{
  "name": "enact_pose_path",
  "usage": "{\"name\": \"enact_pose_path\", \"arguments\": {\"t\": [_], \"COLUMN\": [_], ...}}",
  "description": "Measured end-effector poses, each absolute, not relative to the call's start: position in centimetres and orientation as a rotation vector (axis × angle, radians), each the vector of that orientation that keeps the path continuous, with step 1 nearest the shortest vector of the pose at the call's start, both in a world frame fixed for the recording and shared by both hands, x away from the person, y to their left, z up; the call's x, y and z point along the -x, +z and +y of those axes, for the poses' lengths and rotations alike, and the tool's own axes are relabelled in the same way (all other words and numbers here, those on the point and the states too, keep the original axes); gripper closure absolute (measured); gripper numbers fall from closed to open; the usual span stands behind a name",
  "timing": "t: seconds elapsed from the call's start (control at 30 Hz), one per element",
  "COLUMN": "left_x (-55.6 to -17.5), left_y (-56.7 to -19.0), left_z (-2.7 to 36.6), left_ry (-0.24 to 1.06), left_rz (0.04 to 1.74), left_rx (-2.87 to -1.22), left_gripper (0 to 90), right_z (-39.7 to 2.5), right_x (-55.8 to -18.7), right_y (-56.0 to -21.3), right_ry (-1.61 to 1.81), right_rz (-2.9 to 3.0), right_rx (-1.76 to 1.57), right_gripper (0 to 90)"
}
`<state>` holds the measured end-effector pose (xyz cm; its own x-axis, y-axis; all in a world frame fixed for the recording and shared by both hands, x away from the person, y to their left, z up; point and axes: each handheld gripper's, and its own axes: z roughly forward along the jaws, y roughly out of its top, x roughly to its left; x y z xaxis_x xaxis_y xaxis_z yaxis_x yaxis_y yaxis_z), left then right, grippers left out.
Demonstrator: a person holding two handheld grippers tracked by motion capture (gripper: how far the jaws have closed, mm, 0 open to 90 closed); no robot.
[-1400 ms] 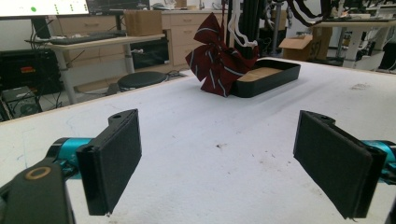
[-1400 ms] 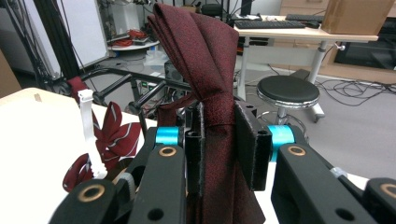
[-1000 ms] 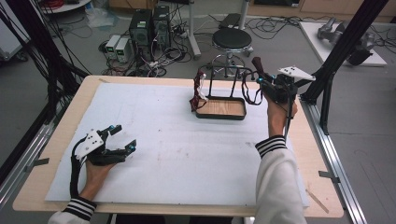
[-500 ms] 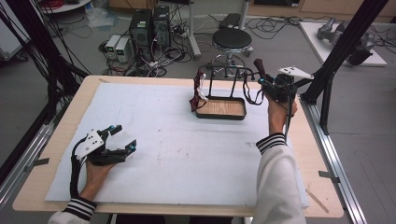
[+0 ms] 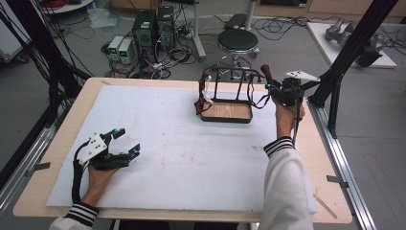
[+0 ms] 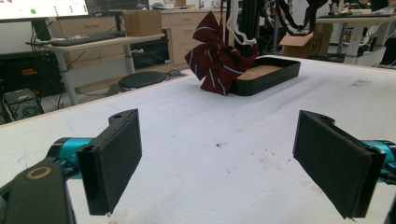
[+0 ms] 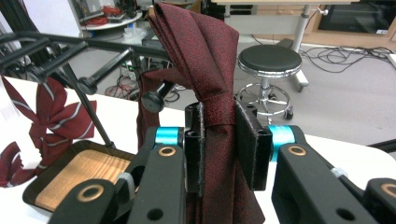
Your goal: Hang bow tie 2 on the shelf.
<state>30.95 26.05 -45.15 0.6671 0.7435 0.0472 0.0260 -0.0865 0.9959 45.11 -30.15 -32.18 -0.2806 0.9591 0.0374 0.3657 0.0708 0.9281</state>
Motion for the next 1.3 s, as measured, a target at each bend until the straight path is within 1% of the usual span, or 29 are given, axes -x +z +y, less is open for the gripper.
{"name": "enact_pose_path", "arguments": {"t": [0.67,0.83,0.87,0.9,0.93,0.97,1.0,1.03,1.07,1.1,1.13,1.17,1.2,1.23,1.27,1.3], "left_x": [-30.9,-30.9,-30.9,-30.9,-30.9,-30.9,-30.9,-30.9,-30.9,-30.9,-30.9,-30.9,-30.9,-30.9,-30.9,-30.9], "left_y": [-45.1,-45.1,-45.1,-45.1,-45.1,-45.1,-45.1,-45.1,-45.1,-45.1,-45.1,-45.1,-45.1,-45.1,-45.1,-45.1], "left_z": [26.0,26.0,26.0,26.0,26.0,26.0,26.0,26.0,26.0,26.0,26.0,26.0,26.0,26.0,26.0,26.0], "left_ry": [0.682,0.683,0.682,0.682,0.683,0.684,0.684,0.684,0.684,0.684,0.686,0.686,0.686,0.686,0.686,0.686], "left_rz": [0.652,0.651,0.652,0.652,0.652,0.65,0.65,0.65,0.652,0.652,0.651,0.651,0.651,0.653,0.653,0.653], "left_rx": [-1.566,-1.565,-1.564,-1.564,-1.565,-1.566,-1.566,-1.566,-1.565,-1.565,-1.564,-1.566,-1.566,-1.564,-1.564,-1.563], "left_gripper": [15.8,15.8,15.8,15.8,15.8,15.8,15.8,15.8,15.8,15.8,15.8,15.8,15.8,15.8,15.8,15.8], "right_z": [-29.8,-29.8,-29.8,-29.7,-29.7,-29.6,-29.6,-29.6,-29.5,-29.3,-29.3,-29.0,-28.9,-28.9,-28.8,-28.8], "right_x": [-45.9,-45.9,-45.9,-45.9,-45.9,-45.9,-46.0,-46.0,-46.0,-45.9,-45.9,-45.8,-45.6,-45.6,-45.1,-45.1], "right_y": [-33.5,-33.6,-33.7,-33.7,-33.7,-33.8,-33.8,-33.8,-33.8,-33.9,-33.9,-34.0,-34.0,-34.0,-33.9,-33.9], "right_ry": [1.145,1.13,1.119,1.117,1.117,1.125,1.141,1.141,1.144,1.156,1.156,1.127,1.118,1.118,1.133,1.133], "right_rz": [1.799,1.826,1.845,1.854,1.854,1.86,1.857,1.857,1.86,1.879,1.879,1.89,1.893,1.893,1.904,1.904], "right_rx": [-1.355,-1.341,-1.33,-1.325,-1.325,-1.317,-1.322,-1.322,-1.318,-1.306,-1.306,-1.304,-1.295,-1.295,-1.282,-1.282], "right_gripper": [73.5,71.3,64.8,61.2,61.2,50.5,44.1,44.1,39.9,25.6,25.6,18.1,16.1,16.1,12.9,12.9]}}
